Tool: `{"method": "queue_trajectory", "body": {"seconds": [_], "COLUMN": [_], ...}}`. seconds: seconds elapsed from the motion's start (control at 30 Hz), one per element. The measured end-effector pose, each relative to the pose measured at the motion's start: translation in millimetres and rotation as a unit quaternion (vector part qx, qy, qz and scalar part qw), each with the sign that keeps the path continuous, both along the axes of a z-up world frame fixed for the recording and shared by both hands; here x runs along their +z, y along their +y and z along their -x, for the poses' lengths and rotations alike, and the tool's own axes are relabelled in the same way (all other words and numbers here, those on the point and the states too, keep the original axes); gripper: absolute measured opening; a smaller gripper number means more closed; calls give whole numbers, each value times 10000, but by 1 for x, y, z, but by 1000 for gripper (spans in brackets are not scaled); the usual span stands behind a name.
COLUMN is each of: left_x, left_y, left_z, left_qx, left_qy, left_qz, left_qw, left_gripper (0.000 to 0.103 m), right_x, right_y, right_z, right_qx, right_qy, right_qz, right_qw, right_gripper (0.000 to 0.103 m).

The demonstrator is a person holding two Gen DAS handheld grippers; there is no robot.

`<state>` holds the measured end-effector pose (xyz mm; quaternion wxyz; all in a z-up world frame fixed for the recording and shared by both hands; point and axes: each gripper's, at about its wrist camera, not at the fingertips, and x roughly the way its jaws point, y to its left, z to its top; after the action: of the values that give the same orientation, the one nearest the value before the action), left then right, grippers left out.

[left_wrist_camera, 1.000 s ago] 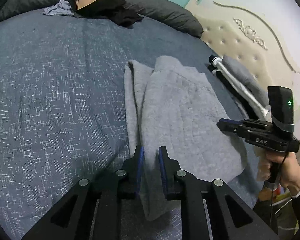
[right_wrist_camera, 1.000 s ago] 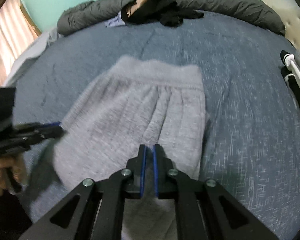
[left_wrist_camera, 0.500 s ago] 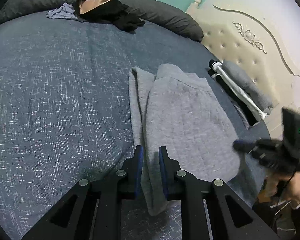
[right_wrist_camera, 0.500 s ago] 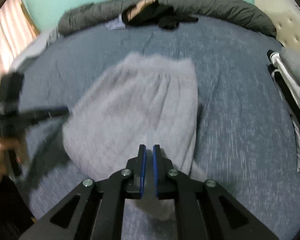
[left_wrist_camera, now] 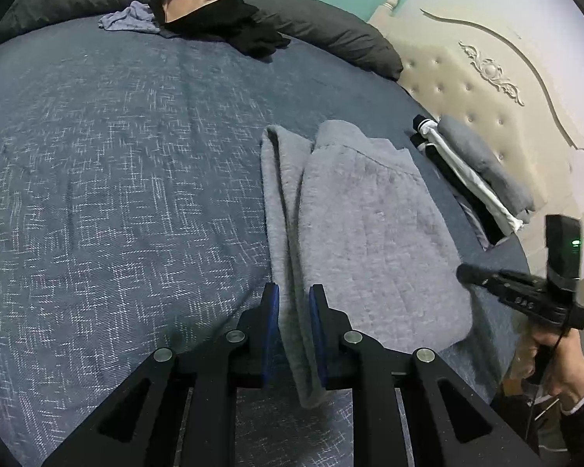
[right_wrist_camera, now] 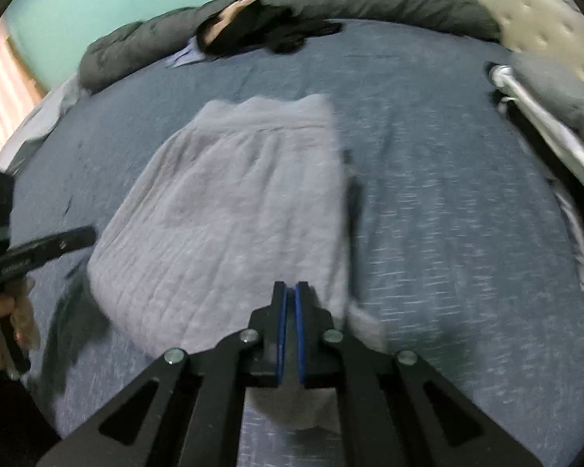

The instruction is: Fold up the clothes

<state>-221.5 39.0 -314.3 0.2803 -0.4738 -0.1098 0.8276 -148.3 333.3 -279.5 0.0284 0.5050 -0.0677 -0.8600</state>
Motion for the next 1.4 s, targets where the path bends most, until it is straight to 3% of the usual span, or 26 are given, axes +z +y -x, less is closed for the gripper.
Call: {"method": "queue_trajectory", "body": {"seconds": [0.27,0.43,0.57,0.63,0.8,0.93,1.03,1.07,1.1,1.17,1.4], "left_x": [-4,-4,-3,-3,-2,-7,-9,-10,-11,-14,-29], "left_y": [-2,-4,-2,-1,0,-2,1,4,7,12,21], "left_z": [2,2,2,2,1,5,4,3,2,2,1], "left_qx": [53,65,33,24,-14,0,-44,-70,-95,-149,-142], "left_qy": [-89,-92,-124,-135,-182,-406,-530,-546,-563,-649,-944], "left_qz": [26,13,1,-7,-97,-338,-451,-425,-399,-375,-324], "left_qw": [9999,9999,9999,9999,9998,9986,9976,9976,9976,9971,9949], "left_gripper": [17,17,17,18,41,45,52,54,56,59,62], "right_x": [-36,-19,8,5,-25,-14,2,5,9,9,-18], "right_y": [-8,0,1,-13,-21,-15,11,22,33,49,43], "right_z": [6,11,6,3,6,8,2,-1,-4,-13,-19], "right_qx": [-33,-186,-340,-214,-124,-207,-603,-790,-977,-1158,-788], "right_qy": [-253,-349,40,17,-216,-158,-12,13,38,-72,-659], "right_qz": [-296,-34,106,-4,-167,44,188,210,231,606,1317], "right_qw": [9992,9992,9994,9998,9995,9997,9980,9967,9949,9914,9859], "right_gripper": [1,1,1,1,1,2,8,21,47,65,76]}}
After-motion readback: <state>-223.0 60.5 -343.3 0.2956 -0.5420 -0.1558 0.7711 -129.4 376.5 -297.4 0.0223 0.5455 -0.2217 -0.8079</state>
